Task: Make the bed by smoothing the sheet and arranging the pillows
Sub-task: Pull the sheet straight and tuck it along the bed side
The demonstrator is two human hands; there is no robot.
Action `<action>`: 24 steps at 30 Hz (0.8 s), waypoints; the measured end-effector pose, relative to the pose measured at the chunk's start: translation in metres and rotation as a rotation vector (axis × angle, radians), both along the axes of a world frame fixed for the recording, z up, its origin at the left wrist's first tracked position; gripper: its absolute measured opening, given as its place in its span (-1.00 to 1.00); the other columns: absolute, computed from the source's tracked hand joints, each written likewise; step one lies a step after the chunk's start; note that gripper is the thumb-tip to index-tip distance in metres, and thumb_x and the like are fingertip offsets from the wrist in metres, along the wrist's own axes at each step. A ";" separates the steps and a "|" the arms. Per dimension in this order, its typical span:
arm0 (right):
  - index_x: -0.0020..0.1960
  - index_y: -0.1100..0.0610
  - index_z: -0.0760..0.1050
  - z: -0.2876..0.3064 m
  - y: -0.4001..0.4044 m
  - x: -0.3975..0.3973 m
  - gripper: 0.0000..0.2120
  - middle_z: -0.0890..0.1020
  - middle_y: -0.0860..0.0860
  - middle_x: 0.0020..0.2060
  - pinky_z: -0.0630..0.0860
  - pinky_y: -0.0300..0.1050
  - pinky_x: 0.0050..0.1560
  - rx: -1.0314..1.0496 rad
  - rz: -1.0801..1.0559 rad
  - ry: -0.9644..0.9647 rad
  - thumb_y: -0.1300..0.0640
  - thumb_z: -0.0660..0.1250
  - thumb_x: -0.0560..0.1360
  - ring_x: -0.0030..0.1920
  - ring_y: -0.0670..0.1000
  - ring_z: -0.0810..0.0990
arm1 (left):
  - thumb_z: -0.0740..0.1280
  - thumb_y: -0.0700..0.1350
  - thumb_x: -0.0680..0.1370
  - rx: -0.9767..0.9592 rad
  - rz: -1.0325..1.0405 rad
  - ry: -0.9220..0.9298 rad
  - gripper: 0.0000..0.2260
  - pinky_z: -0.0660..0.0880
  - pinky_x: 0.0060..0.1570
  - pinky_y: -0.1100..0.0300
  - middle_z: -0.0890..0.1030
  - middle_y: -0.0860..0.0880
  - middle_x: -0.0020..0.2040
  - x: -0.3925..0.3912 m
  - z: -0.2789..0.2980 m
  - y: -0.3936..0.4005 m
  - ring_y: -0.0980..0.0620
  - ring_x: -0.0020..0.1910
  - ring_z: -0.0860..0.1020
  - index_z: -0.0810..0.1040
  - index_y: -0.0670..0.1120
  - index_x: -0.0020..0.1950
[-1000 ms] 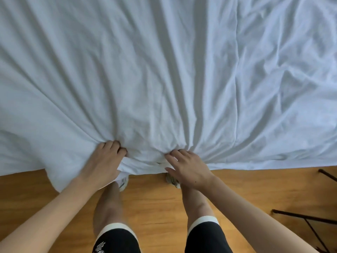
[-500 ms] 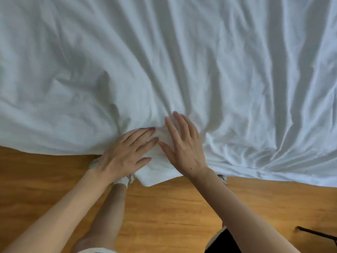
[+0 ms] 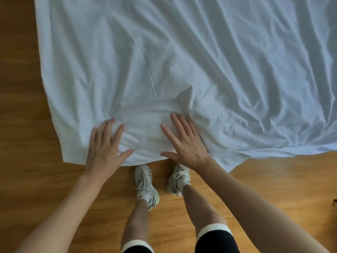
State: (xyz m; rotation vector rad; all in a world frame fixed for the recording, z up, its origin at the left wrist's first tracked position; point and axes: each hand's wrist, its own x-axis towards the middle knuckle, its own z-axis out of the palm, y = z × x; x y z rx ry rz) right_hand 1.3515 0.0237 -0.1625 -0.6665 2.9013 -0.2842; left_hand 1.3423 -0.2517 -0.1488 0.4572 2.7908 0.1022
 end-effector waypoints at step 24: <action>-0.21 0.16 0.47 -0.003 -0.148 -0.004 -0.65 0.54 0.07 -0.33 0.42 -0.08 -0.29 -0.206 -0.306 -0.003 -0.09 0.15 0.55 -0.31 0.13 0.54 | 0.16 0.00 0.64 0.187 -0.219 0.270 -0.67 0.44 -0.40 0.02 0.51 -0.15 -0.24 -0.034 0.030 -0.109 -0.17 -0.29 0.50 0.52 -0.20 -0.17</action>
